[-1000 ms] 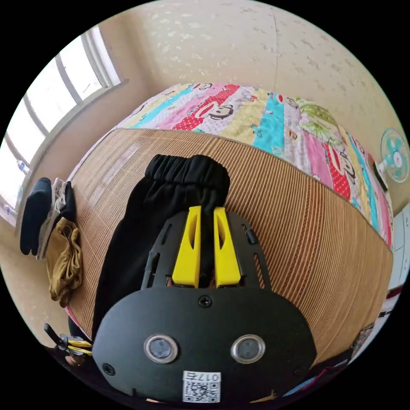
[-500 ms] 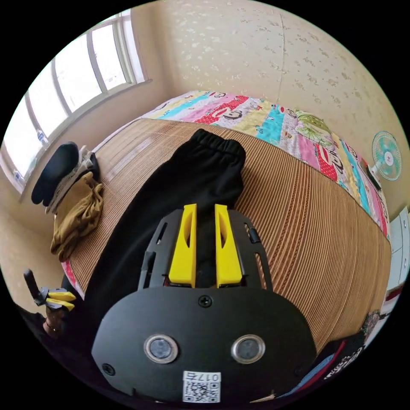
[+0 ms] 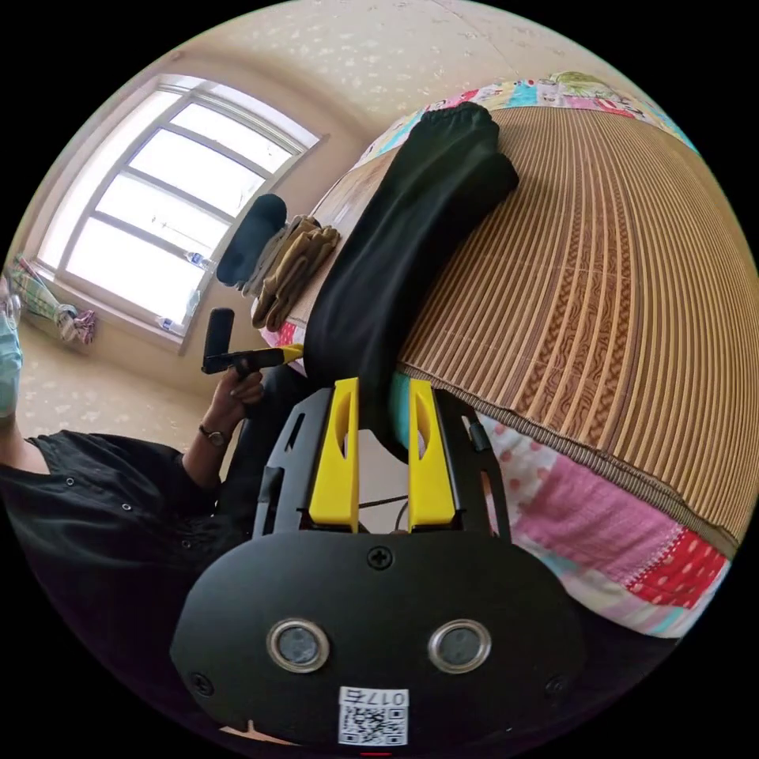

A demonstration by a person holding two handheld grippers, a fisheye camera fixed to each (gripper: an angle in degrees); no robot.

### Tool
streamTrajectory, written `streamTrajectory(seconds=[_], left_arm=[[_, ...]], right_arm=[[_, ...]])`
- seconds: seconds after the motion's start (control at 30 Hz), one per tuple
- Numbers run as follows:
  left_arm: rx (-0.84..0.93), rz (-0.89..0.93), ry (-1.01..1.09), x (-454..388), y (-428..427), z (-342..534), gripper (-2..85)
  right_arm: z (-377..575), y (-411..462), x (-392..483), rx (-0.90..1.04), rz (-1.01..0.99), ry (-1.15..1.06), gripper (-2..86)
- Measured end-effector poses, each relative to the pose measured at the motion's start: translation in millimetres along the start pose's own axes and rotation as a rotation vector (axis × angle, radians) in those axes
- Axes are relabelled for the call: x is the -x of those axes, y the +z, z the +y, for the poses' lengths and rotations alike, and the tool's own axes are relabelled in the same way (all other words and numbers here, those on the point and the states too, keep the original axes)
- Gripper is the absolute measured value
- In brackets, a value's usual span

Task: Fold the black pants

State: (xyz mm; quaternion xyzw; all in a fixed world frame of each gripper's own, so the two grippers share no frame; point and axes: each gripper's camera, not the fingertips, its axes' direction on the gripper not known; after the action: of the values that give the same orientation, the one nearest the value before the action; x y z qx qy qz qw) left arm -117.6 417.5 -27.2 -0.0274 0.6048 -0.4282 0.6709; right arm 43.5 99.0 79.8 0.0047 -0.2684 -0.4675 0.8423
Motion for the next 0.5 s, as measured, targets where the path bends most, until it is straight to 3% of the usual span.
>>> streamTrajectory(seconds=[0.17, 0.5], left_arm=[[0.005, -0.111, -0.051, -14, -3, -2, 6.5], [0.036, -0.206, -0.034, -31, 16, -14, 4.1]], right_arm=[[19, 14, -5, -0.016, -0.045, 0.123, 8.1], [45, 27, 0, 0.010, 0.068, 0.105, 3.0]])
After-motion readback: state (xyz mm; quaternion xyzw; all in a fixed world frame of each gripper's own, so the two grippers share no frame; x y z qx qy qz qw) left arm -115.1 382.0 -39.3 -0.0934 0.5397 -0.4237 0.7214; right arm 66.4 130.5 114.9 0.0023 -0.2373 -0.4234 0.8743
